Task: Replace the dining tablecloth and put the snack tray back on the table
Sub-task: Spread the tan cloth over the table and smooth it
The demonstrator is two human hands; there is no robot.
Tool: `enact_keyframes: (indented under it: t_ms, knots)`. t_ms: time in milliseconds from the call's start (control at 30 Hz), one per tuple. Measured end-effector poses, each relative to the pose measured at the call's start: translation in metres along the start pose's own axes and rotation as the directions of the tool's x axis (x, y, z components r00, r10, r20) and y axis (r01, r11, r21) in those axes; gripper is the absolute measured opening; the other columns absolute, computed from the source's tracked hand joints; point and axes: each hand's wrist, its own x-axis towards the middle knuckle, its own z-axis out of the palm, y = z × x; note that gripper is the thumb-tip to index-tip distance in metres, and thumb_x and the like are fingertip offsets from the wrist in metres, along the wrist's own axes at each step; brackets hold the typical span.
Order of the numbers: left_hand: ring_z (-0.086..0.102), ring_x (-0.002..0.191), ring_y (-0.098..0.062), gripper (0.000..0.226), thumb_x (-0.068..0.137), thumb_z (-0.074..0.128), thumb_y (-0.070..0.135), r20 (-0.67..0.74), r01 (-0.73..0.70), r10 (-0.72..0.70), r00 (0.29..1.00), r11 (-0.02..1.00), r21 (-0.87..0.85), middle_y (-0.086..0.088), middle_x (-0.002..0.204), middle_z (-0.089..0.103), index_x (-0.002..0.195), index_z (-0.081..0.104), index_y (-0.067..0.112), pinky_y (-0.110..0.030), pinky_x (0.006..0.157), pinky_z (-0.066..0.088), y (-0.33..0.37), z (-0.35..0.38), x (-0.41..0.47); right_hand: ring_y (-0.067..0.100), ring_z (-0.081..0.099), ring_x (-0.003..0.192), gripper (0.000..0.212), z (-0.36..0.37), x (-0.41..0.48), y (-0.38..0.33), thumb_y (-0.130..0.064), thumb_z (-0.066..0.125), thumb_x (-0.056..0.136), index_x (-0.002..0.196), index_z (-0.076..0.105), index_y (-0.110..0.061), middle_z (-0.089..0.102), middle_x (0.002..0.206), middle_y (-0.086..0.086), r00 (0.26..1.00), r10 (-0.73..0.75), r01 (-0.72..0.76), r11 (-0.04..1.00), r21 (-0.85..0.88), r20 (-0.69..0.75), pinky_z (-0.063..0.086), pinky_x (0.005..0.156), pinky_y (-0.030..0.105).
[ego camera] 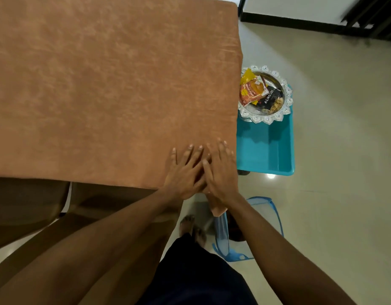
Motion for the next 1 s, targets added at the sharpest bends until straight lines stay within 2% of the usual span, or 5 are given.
enact_keyframes:
  t_ms: [200, 367, 533, 800, 1000]
  knots:
    - [0.004, 0.153, -0.024, 0.059, 0.100, 0.032, 0.046, -0.197, 0.258, -0.299, 0.934, 0.944, -0.207, -0.005, 0.164, 0.019, 0.153, 0.030, 0.021, -0.056, 0.121, -0.004, -0.045, -0.020, -0.026, 0.017, -0.007, 0.156, 0.061, 0.018, 0.028, -0.009, -0.062, 0.012, 0.103, 0.160, 0.006, -0.040, -0.003, 0.170, -0.004, 0.988, -0.039, 0.057, 0.992, -0.117, 0.152, 0.001, 0.125, 0.051]
    - [-0.012, 0.152, -0.025, 0.068, 0.101, 0.025, 0.056, -0.124, 0.518, -0.546, 0.828, 0.832, -0.200, -0.002, 0.167, -0.005, 0.160, 0.006, 0.025, -0.061, 0.117, -0.011, -0.103, -0.024, -0.048, 0.022, 0.004, 0.156, 0.062, 0.006, 0.007, 0.018, -0.062, 0.021, 0.104, 0.160, 0.010, -0.039, 0.005, 0.170, -0.001, 0.993, 0.053, -0.029, 0.976, -0.217, 0.107, 0.006, 0.125, 0.051]
    - [-0.016, 0.152, -0.026, 0.072, 0.098, 0.011, 0.064, -0.079, 0.538, -0.548, 0.833, 0.835, -0.116, -0.003, 0.166, -0.013, 0.159, -0.002, 0.029, -0.060, 0.117, -0.013, -0.109, -0.013, -0.052, 0.028, 0.008, 0.155, 0.059, 0.001, 0.007, 0.008, -0.055, 0.026, 0.105, 0.158, 0.024, -0.029, 0.013, 0.168, 0.011, 0.987, 0.125, -0.099, 0.968, -0.229, 0.100, 0.007, 0.124, 0.054]
    - [0.022, 0.146, -0.026, 0.053, 0.097, 0.033, 0.054, -0.272, 0.561, -0.606, 0.748, 0.796, -0.229, -0.004, 0.153, 0.036, 0.140, 0.045, 0.027, -0.064, 0.117, 0.007, -0.117, -0.021, -0.041, 0.028, 0.016, 0.154, 0.051, 0.017, 0.084, -0.065, -0.042, 0.041, 0.106, 0.151, 0.043, -0.019, 0.026, 0.165, 0.009, 0.945, -0.223, 0.268, 0.947, -0.177, 0.239, 0.009, 0.124, 0.047]
    - [0.023, 0.148, -0.024, 0.052, 0.094, 0.040, 0.049, -0.323, 0.592, -0.624, 0.712, 0.780, -0.202, -0.002, 0.156, 0.036, 0.140, 0.050, 0.025, -0.064, 0.117, 0.010, -0.142, -0.039, 0.006, 0.024, 0.010, 0.155, 0.050, 0.021, 0.176, -0.072, -0.045, 0.038, 0.106, 0.153, 0.040, -0.027, 0.021, 0.167, 0.003, 0.917, -0.267, 0.326, 0.930, -0.169, 0.297, 0.006, 0.124, 0.049]
